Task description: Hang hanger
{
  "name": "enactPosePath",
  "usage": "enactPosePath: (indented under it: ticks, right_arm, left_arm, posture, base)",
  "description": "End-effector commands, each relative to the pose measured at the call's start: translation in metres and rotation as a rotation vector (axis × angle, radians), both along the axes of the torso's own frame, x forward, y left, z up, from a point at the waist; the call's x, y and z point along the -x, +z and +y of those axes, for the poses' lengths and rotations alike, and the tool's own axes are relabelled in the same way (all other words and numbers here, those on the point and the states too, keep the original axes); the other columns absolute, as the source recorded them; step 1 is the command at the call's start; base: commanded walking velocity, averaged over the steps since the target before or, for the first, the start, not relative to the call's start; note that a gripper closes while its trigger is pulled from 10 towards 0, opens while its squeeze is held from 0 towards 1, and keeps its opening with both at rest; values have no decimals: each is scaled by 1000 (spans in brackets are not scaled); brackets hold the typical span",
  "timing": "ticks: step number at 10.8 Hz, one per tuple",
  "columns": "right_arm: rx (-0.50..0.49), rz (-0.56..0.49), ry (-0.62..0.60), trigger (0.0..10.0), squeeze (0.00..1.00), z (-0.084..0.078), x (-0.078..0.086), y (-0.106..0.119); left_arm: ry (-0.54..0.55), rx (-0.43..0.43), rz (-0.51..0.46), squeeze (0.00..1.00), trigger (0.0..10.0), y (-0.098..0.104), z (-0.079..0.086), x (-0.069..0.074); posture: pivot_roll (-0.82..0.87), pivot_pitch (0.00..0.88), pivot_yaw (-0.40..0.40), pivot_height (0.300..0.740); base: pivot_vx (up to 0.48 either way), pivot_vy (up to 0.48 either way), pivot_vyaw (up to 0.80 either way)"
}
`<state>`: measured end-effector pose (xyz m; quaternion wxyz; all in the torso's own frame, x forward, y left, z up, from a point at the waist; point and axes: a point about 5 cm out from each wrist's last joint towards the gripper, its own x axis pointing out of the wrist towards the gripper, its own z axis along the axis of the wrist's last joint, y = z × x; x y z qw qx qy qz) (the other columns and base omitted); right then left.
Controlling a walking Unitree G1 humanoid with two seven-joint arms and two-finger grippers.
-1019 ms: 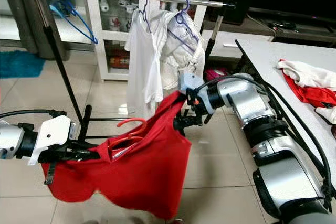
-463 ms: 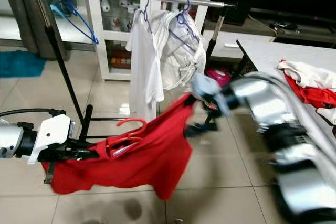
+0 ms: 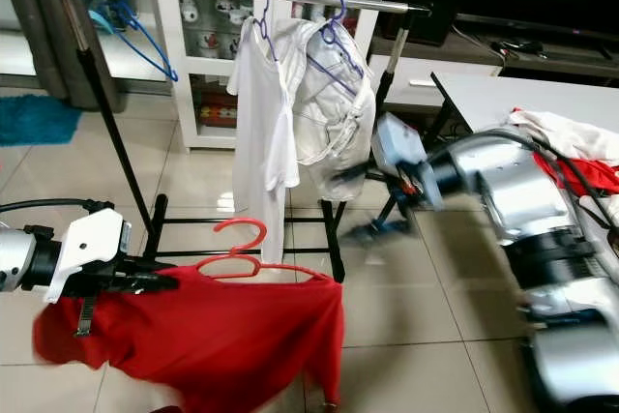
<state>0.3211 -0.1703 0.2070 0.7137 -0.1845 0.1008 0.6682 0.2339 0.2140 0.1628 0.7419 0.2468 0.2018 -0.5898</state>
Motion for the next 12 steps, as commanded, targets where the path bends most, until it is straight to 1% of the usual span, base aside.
enactPosePath:
  ticks: [1,2,12]
  right_arm:
    - [-20,-28,-42,10000,1000,-6,0,9]
    - [-14,-6,-22,10000,1000,-7,6,7]
    - [-14,-6,-22,10000,1000,-7,6,7]
  left_arm:
    - [1,60,-40,0,0,11,-4,-1]
    - [11,69,-46,0,0,13,-2,-1]
    - [11,69,-46,0,0,13,-2,-1]
  posture:
    - [-72,0,-97,740]
    - [-70,0,-98,740]
    - [-70,0,-98,740]
  base:
    - [0,0,0]
    - [0,0,0]
    - [0,0,0]
